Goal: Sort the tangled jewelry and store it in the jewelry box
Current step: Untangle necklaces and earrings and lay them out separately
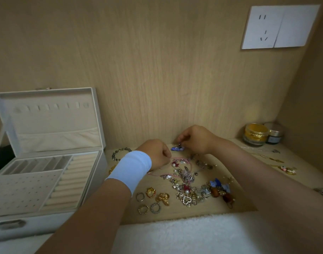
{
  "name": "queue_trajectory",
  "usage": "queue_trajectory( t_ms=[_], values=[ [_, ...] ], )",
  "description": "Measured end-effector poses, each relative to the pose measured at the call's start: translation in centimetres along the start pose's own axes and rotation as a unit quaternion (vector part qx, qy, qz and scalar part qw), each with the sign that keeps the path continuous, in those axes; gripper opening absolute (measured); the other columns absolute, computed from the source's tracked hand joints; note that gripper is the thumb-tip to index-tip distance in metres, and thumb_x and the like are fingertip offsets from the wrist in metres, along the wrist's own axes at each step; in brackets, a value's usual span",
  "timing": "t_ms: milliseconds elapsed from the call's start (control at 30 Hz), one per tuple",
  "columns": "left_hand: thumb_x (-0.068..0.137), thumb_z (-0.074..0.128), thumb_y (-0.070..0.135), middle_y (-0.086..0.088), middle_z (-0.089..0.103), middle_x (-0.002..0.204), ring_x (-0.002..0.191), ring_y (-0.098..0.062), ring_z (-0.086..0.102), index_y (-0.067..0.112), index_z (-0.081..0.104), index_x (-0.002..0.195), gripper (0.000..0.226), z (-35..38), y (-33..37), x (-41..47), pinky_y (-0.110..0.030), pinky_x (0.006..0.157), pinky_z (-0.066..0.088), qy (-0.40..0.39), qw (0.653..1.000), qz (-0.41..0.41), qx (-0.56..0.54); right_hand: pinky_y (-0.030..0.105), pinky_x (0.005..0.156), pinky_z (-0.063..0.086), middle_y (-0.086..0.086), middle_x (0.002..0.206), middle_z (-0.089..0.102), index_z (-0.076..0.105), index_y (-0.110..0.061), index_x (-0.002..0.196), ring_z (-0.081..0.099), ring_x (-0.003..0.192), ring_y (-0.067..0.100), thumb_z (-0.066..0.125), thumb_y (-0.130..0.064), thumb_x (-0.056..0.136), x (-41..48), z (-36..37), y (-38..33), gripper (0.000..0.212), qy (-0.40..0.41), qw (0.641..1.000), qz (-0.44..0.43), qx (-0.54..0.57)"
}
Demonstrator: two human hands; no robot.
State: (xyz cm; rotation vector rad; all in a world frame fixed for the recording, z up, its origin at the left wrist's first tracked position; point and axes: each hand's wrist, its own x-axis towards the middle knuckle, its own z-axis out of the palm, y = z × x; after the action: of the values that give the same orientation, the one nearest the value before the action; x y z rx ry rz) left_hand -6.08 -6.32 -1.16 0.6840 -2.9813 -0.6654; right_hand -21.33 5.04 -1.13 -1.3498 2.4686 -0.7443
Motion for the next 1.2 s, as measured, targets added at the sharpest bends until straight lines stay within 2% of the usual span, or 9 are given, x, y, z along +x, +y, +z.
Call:
queue_trajectory(
  t_ms=[133,200,333,500,633,767,900,1100,1200],
  values=[
    [0.092,0.061,0.022,0.009,0.068,0.113,0.104,-0.012,0.062,0.027,0.073,0.110,0.021,-0.2,0.9,-1.0,-0.025,0.096,0.046,0.035,0.999,0.023,-0.029,0.005,0.059,0.042,-0.007,0.091,0.071,0.076,-0.019,0.100,0.063,0.072,-0.006,0.070,-0.010,0.091,-2.8,-2.6,-0.2,0.014,0.008,0.999,-0.025,0.019],
    [0.091,0.063,0.022,0.012,0.066,0.103,0.094,-0.007,0.061,0.027,0.073,0.107,0.019,0.0,1.8,-1.5,-0.020,0.088,0.045,0.055,0.995,0.048,-0.060,0.007,0.055,0.044,-0.006,0.083,0.070,0.076,-0.018,0.098,0.058,0.056,-0.008,0.069,-0.009,0.091,-4.8,-3.9,-0.5,0.013,-0.039,0.999,-0.021,0.006],
    [0.088,0.067,0.024,0.022,0.063,0.084,0.076,0.004,0.057,0.034,0.072,0.094,0.013,1.6,4.4,-2.8,-0.019,0.083,0.047,0.045,0.990,0.098,-0.092,0.016,0.055,0.048,-0.008,0.078,0.071,0.078,-0.020,0.099,0.055,0.048,-0.004,0.068,-0.009,0.089,-8.7,-5.2,-0.4,0.018,-0.140,0.989,0.016,-0.049],
    [0.085,0.071,0.030,0.024,0.062,0.083,0.078,0.004,0.057,0.039,0.072,0.087,0.009,3.9,5.8,-3.8,-0.019,0.084,0.046,0.006,0.990,0.117,-0.079,0.017,0.071,0.049,-0.024,0.066,0.068,0.080,-0.027,0.100,0.061,0.068,-0.008,0.075,-0.021,0.083,-11.9,-4.7,0.9,0.019,-0.160,0.982,0.032,-0.098],
    [0.085,0.069,0.035,0.023,0.058,0.089,0.094,-0.003,0.059,0.038,0.074,0.093,0.010,4.3,6.2,-4.4,-0.023,0.089,0.047,0.020,0.991,0.123,-0.039,0.016,0.069,0.048,-0.018,0.073,0.070,0.079,-0.026,0.095,0.062,0.072,-0.004,0.077,-0.021,0.083,-12.3,-3.4,1.2,0.014,-0.134,0.986,0.025,-0.092],
    [0.084,0.069,0.037,0.025,0.062,0.083,0.086,0.000,0.060,0.040,0.071,0.090,0.007,4.1,6.3,-4.4,-0.023,0.086,0.049,0.021,0.992,0.110,-0.062,0.028,0.074,0.053,-0.003,0.078,0.076,0.080,-0.022,0.089,0.067,0.071,0.005,0.076,-0.019,0.084,-12.4,-3.8,1.7,0.007,-0.133,0.990,0.025,-0.038],
    [0.082,0.074,0.036,0.017,0.073,0.089,0.087,0.000,0.066,0.033,0.072,0.097,0.015,3.4,6.3,-3.8,-0.026,0.088,0.052,0.012,0.975,0.110,-0.193,0.017,0.050,0.046,0.003,0.074,0.075,0.078,-0.016,0.089,0.065,0.058,0.009,0.074,-0.010,0.086,-12.3,-5.2,1.3,0.008,-0.087,0.992,0.023,0.088],
    [0.088,0.073,0.015,-0.002,0.075,0.077,0.067,-0.014,0.065,0.017,0.070,0.095,0.008,1.5,6.2,-2.5,-0.024,0.056,0.047,0.011,0.922,0.081,-0.377,0.023,0.051,0.044,0.022,0.089,0.074,0.075,-0.012,0.096,0.063,0.066,0.016,0.078,-0.012,0.085,-10.8,-6.1,0.5,0.011,-0.061,0.978,0.020,0.196],
    [0.089,0.072,0.010,-0.002,0.073,0.074,0.062,-0.014,0.062,0.011,0.071,0.094,0.006,1.1,6.0,-2.3,-0.021,0.052,0.046,0.022,0.902,0.065,-0.427,0.024,0.052,0.048,0.012,0.080,0.073,0.076,-0.011,0.097,0.062,0.064,0.014,0.079,-0.013,0.084,-9.9,-5.9,0.4,0.013,-0.036,0.970,0.026,0.239]
  ],
)
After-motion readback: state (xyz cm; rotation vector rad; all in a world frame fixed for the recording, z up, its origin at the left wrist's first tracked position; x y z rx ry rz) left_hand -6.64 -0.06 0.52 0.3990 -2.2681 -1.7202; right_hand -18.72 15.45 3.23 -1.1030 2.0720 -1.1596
